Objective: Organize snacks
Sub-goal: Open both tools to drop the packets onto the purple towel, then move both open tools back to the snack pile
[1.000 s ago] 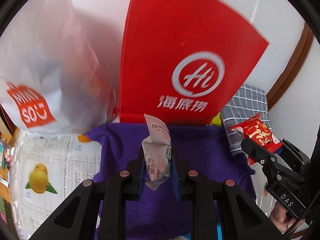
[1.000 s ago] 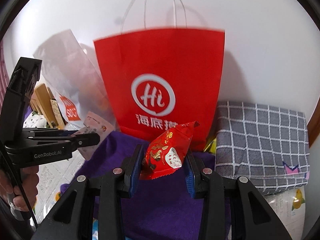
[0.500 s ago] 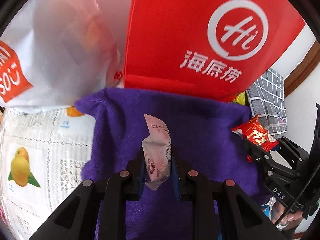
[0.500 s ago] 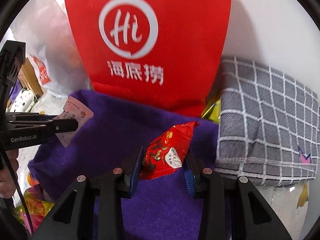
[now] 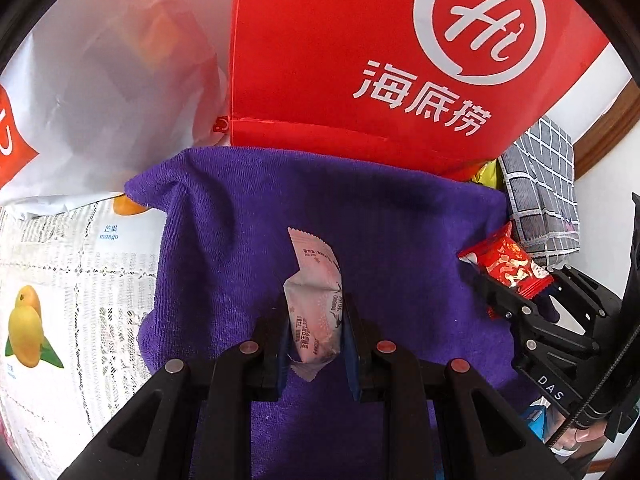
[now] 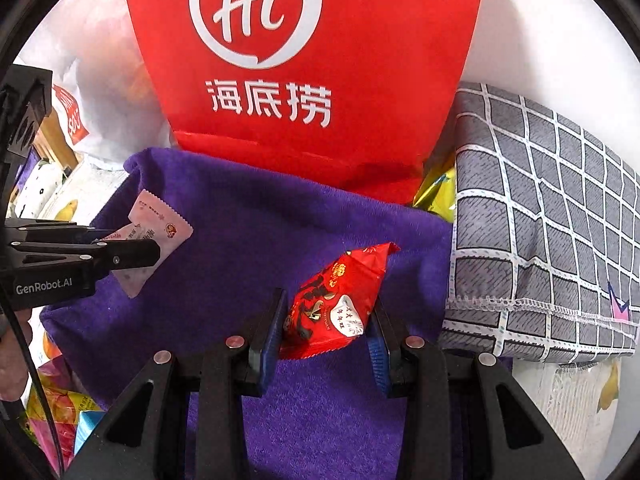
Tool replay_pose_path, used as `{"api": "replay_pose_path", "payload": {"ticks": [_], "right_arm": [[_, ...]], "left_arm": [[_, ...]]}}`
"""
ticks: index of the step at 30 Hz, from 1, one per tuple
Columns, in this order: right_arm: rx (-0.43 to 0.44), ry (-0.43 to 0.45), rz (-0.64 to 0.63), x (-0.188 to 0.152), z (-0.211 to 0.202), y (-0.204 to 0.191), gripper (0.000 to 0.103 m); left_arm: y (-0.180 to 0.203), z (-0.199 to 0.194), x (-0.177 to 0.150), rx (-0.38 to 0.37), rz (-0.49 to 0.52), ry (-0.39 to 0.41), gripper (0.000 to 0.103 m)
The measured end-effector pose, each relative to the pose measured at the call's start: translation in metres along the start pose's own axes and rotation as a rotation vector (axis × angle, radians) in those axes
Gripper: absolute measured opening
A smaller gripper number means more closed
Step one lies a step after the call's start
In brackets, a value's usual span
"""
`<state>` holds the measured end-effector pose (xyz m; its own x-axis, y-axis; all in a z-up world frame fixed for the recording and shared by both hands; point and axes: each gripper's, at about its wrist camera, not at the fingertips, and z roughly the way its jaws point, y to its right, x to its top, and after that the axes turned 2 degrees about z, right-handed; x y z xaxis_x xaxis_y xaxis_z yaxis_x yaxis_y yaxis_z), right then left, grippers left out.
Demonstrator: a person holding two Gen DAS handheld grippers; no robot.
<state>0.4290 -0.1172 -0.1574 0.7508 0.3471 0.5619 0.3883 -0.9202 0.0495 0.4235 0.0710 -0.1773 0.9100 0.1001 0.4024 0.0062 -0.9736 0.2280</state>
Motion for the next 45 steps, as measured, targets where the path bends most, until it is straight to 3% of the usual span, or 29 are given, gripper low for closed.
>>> {"api": "replay_pose_path", "payload": {"ticks": [8,11,14,15,17,27,31,37,41,45], "right_arm": [[-0.004,-0.026,-0.001,0.004,0.015,-0.013,0.039],[0.0,-0.031,-0.02,0.004,0.015,-0.017,0.043],[0.029,-0.026,-0.032,0.006,0.014,-0.024,0.07],[0.033,-0.01,-0.035,0.006,0.011,-0.026,0.072],[0.036,0.021,-0.039,0.008,0.004,-0.03,0.075],[0.02,0.212,0.025,0.009,-0.06,-0.038,0.077],[-0.002,0.212,0.082,0.0,-0.082,-0.035,0.077],[-0.027,0.249,0.159,-0.028,-0.128,-0.029,0.077],[-0.11,0.272,0.192,-0.05,-0.156,-0.034,0.077],[-0.087,0.259,0.236,-0.074,-0.182,-0.037,0.076]], "left_arm": [[-0.004,0.003,0.001,-0.003,-0.011,-0.019,0.021],[-0.005,0.004,0.002,-0.028,-0.015,-0.032,0.023],[-0.006,0.001,0.004,-0.057,-0.029,-0.04,0.049],[-0.005,-0.002,0.005,-0.066,-0.028,-0.027,0.057],[-0.005,-0.008,0.005,-0.056,-0.021,-0.009,0.061],[0.009,-0.057,0.004,0.017,0.049,0.115,0.063],[0.014,-0.084,0.001,0.042,0.082,0.189,0.062],[0.025,-0.122,-0.008,-0.011,0.128,0.253,0.062],[0.033,-0.146,-0.017,-0.039,0.159,0.281,0.062],[0.043,-0.171,-0.03,-0.045,0.182,0.326,0.062]]}}
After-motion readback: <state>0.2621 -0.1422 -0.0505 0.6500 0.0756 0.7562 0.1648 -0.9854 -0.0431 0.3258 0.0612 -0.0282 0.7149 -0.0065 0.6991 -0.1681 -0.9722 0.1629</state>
